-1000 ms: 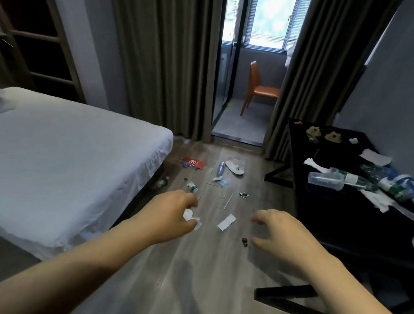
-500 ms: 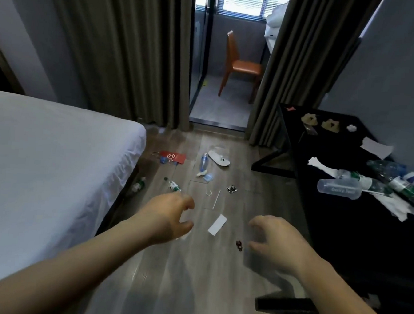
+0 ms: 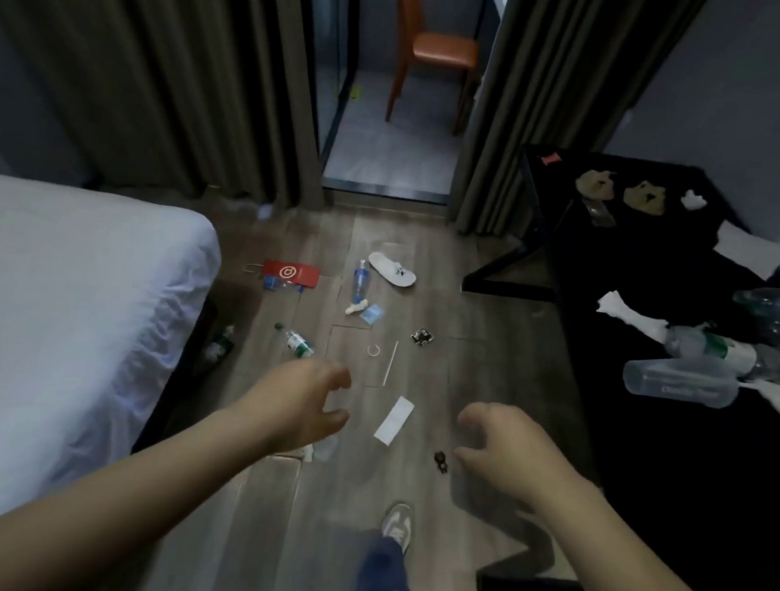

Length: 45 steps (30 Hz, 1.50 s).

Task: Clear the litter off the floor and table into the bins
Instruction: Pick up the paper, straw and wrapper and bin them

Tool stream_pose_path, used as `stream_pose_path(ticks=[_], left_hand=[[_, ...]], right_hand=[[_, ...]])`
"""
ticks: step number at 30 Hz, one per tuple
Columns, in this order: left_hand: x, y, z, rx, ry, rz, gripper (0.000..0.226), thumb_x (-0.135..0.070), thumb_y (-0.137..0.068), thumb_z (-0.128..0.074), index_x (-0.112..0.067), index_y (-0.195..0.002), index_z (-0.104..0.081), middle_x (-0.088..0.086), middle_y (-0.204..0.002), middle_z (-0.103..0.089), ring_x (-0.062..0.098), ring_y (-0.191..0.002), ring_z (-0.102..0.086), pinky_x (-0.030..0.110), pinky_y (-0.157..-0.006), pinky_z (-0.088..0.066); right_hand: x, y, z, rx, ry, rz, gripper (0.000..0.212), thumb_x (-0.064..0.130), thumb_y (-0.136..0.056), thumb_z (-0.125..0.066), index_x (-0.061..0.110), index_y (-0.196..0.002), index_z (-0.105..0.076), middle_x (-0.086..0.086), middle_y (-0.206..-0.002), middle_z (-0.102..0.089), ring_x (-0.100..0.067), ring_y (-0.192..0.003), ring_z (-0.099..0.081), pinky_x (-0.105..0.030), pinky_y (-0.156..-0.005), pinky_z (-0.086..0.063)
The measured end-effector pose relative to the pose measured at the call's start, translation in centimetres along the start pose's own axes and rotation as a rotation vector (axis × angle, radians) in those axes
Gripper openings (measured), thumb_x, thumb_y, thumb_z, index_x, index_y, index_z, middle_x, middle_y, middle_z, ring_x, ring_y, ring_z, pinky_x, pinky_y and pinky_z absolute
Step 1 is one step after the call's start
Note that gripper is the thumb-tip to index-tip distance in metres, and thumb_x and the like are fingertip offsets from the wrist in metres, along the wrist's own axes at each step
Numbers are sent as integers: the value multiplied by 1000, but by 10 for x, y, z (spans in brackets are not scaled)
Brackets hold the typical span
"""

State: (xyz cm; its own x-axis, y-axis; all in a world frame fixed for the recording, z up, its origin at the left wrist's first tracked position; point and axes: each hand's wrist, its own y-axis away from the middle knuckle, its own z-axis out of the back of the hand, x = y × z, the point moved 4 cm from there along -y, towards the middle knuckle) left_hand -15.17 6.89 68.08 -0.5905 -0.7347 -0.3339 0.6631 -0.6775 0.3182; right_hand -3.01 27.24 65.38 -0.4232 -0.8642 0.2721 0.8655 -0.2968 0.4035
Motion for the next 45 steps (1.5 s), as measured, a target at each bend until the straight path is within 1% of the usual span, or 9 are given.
stream_pose_path(ticks=[8,15,18,21,26,29,33,42,45], left_hand=[[8,-161,-25,106,31,76,36,-38,-88,-59,-22,-121,-57,-5,-117,-62,13,-103,-59,27,-85,-49],[44,-251,-98,245,60,111,34,-36,-89,-58,-19,-118,-57,-1,-114,-63,16,-99,-58,23,-76,-42],[67,-282,-142,282,70,120,33,-35,-90,-58,-19,-118,-57,-1,-115,-63,16,-99,-58,23,-76,-43],[92,-310,-191,304,80,133,32,-34,-89,-58,-18,-116,-59,0,-113,-64,18,-99,-59,30,-82,-50],[137,-345,-288,346,66,130,32,-32,-87,-59,-19,-116,-59,-1,-111,-64,17,-99,-59,30,-84,-49],[168,-367,-370,372,70,138,33,-34,-86,-59,-21,-116,-59,-4,-112,-64,14,-102,-60,29,-86,-49],[188,-384,-421,375,48,106,34,-35,-86,-59,-22,-117,-59,-4,-112,-64,13,-99,-60,27,-83,-51],[262,-491,-600,345,-86,-88,34,-35,-88,-57,-23,-120,-56,-4,-117,-62,15,-104,-59,28,-84,-49],[275,-521,-638,292,-102,-156,30,-33,-89,-59,-23,-117,-57,-4,-115,-63,12,-99,-60,25,-80,-50]], right_hand=[[-70,-152,-1,104,-51,-45,44,28,-83,-61,18,-126,-58,-3,-119,-63,-17,-113,-56,-26,-88,-44],[-110,-230,-66,146,-171,-131,42,27,-86,-62,19,-127,-57,-1,-120,-61,-13,-105,-60,-23,-84,-45],[-125,-258,-109,147,-195,-179,35,27,-89,-58,18,-123,-59,-3,-117,-61,-15,-103,-59,-21,-82,-44],[-138,-287,-157,168,-200,-234,36,27,-89,-58,16,-123,-58,-5,-116,-60,-19,-103,-60,-30,-87,-50],[-160,-329,-250,163,-255,-276,35,21,-86,-56,18,-121,-59,-3,-111,-63,-20,-99,-62,-28,-80,-50],[-177,-361,-335,195,-257,-283,43,19,-86,-56,19,-129,-56,-4,-118,-62,-19,-102,-62,-29,-85,-52],[-191,-384,-382,201,-217,-299,38,17,-83,-56,13,-121,-59,-8,-116,-63,-23,-103,-61,-34,-86,-51],[-243,-511,-549,108,-107,-163,39,29,-85,-60,16,-122,-57,-4,-119,-62,-23,-109,-58,-33,-87,-48],[-255,-544,-584,55,-60,-102,43,31,-85,-60,20,-126,-54,-3,-123,-61,-23,-111,-58,-31,-86,-47]])
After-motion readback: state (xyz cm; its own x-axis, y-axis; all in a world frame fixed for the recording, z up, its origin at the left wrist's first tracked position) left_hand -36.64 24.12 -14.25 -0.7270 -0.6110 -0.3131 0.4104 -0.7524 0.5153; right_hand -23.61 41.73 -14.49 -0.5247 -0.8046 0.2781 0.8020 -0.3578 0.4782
